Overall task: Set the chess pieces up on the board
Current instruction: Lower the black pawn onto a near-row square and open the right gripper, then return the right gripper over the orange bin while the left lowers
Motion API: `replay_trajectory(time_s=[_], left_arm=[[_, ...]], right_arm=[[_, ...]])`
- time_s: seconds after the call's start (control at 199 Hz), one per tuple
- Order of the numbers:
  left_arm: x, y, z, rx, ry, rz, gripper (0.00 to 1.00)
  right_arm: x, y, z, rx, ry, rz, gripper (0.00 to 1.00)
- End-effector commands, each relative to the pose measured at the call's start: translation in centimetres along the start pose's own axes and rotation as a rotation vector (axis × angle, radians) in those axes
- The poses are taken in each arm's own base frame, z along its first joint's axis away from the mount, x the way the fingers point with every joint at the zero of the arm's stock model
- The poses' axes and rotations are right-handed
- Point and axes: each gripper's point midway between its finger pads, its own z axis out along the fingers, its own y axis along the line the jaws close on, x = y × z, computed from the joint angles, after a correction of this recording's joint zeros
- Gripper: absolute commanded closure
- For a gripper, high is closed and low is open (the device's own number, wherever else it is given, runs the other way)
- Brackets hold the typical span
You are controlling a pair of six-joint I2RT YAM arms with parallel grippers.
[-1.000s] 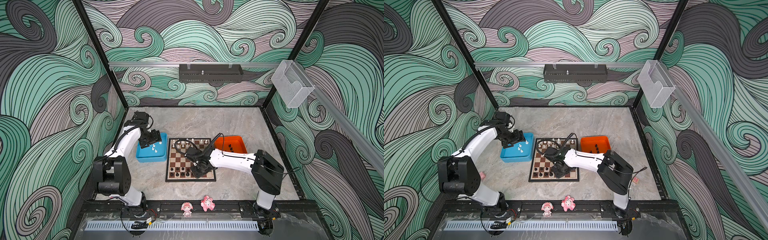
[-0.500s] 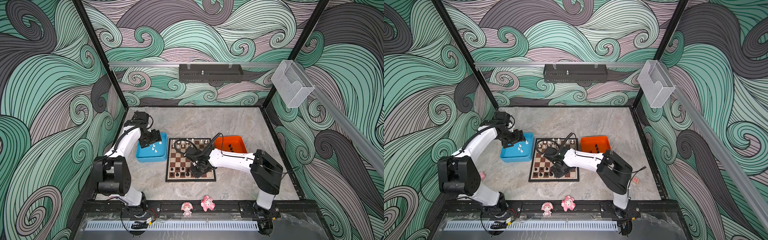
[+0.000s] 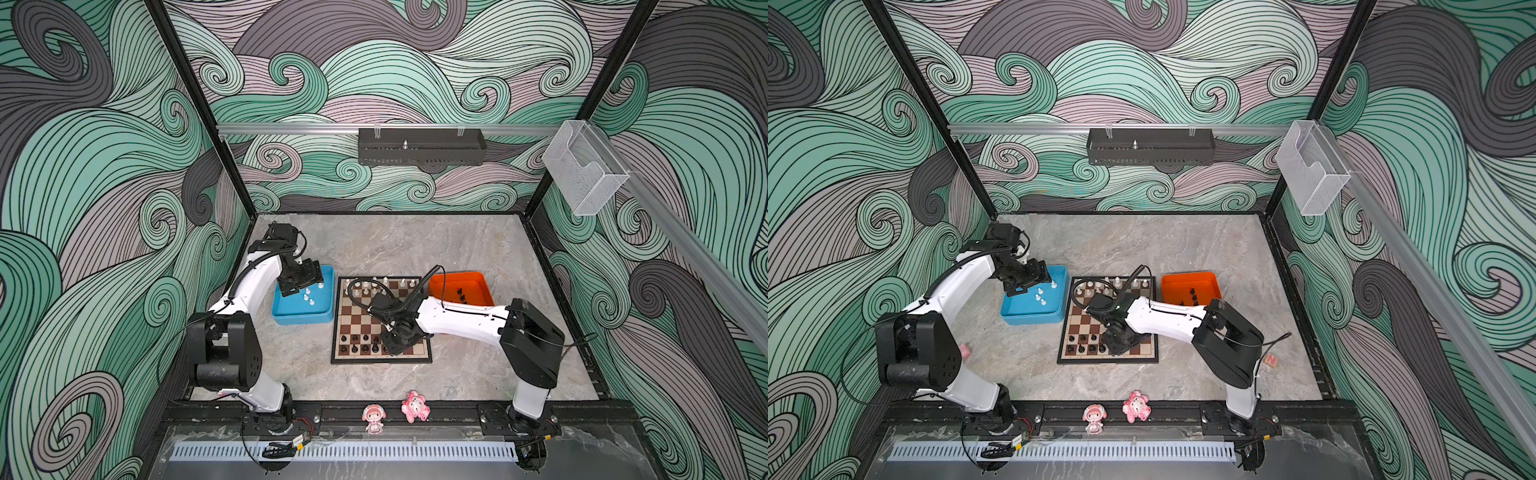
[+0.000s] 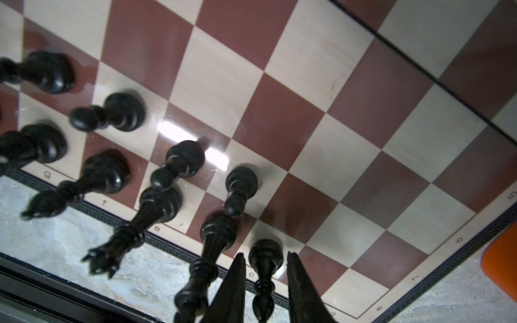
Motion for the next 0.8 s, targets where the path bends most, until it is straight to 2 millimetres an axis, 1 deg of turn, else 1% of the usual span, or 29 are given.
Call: replay_trajectory(time_s=[0.0,0.287,0.498,0.659,0.799], left_arm=[[-0.2,0.1,0.1,0.003,0.001,0.003,0.17],[-0.5,0.1,-0.1,-0.004,-0.01,0.0,0.17],[-0.8,0.4,-0.4,-0.029,-0.02,-0.005,0.16],[-1.2,0.8,-0.9,-0.058,-0.033,-0.002,0.15],[-1.6,1.1,-1.5,-0.076,-0.052,-0.003,0.15]], right_arm=[[-0.4,-0.3,-1.0,0.027,-0.017,0.006,0.7],[-0.9,-0.6,-2.3,0.024,-0.057,0.013,0.62],[-1.4,-0.4,-4.0,-0.002,-0.096,0.012,0.51],[-1.7,-1.4,-5.3,-0.019,-0.115,0.04,0.44],[-2.4,-3.0,-7.4,-0.044,-0.158,0.081,0.32]])
